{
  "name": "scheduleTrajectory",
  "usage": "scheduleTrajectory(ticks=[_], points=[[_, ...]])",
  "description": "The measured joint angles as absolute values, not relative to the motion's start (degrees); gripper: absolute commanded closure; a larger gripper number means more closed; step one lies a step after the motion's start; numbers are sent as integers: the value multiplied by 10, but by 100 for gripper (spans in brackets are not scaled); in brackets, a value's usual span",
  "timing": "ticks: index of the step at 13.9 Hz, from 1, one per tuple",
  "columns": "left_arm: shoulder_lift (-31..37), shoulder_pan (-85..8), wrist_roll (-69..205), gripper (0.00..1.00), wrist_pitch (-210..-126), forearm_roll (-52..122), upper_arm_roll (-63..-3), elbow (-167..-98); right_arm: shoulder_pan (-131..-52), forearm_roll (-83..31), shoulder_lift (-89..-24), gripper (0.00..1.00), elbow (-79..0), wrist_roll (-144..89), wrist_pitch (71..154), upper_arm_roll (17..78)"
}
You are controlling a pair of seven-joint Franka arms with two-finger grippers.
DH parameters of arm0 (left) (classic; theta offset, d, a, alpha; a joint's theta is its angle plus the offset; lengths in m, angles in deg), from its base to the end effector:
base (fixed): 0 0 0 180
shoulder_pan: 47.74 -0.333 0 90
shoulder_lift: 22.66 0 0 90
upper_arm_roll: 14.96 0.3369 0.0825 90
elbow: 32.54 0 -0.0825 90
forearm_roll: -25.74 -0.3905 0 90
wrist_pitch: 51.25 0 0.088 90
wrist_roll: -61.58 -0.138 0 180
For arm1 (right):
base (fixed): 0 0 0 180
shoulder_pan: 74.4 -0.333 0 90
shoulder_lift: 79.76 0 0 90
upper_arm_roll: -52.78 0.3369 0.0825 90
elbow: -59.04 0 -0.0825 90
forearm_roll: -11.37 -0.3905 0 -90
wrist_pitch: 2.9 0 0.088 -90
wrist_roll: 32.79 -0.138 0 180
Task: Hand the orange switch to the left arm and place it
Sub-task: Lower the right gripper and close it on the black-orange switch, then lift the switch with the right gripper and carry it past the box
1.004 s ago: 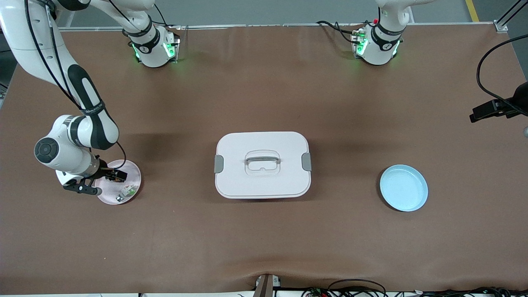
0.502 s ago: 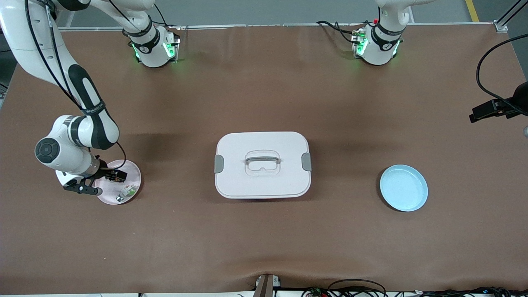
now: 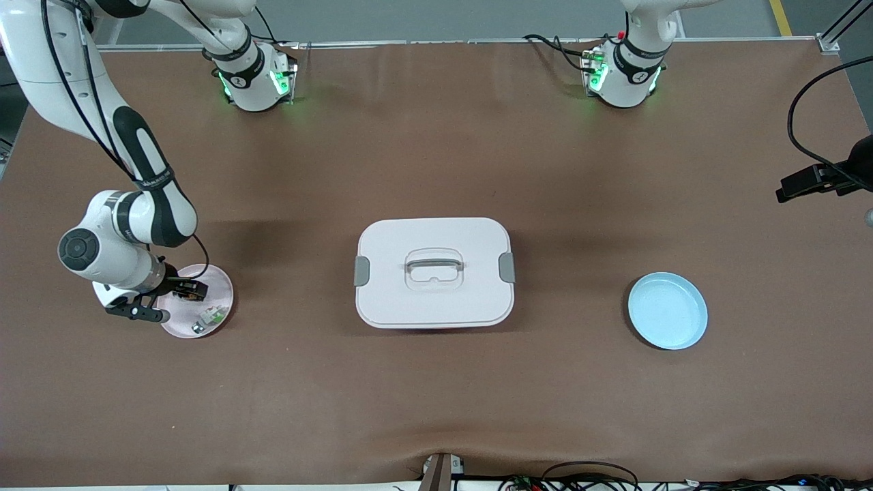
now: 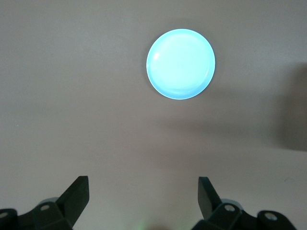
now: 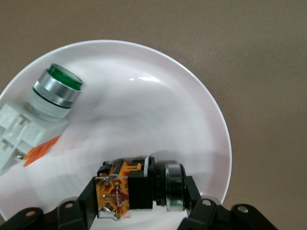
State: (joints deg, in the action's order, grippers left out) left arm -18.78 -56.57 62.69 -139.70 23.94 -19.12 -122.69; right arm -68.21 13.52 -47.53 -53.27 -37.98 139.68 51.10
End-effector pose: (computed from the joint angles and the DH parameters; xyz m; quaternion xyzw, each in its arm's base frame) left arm 0.5722 0.0524 0.5726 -0.9975 -0.0500 0.0490 0.0117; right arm 0.6205 -0.0861 0.1630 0.9950 -0.0966 -0.0175 0.0186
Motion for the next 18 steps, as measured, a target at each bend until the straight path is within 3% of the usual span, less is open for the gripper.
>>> scheduleTrajectory(ticks=[4, 13, 18], points=[[-188, -565, 627, 0, -1397, 239, -192, -1227, -682, 120, -477, 100, -521, -438, 1342, 512], [-188, -563, 627, 0, -1397, 239, -216, -1222, -684, -52, -527, 100, -323, -583, 922, 516], [-188, -565, 627, 0, -1397, 239, -216, -1222, -743, -147, -546, 100, -242, -795, 824, 523]])
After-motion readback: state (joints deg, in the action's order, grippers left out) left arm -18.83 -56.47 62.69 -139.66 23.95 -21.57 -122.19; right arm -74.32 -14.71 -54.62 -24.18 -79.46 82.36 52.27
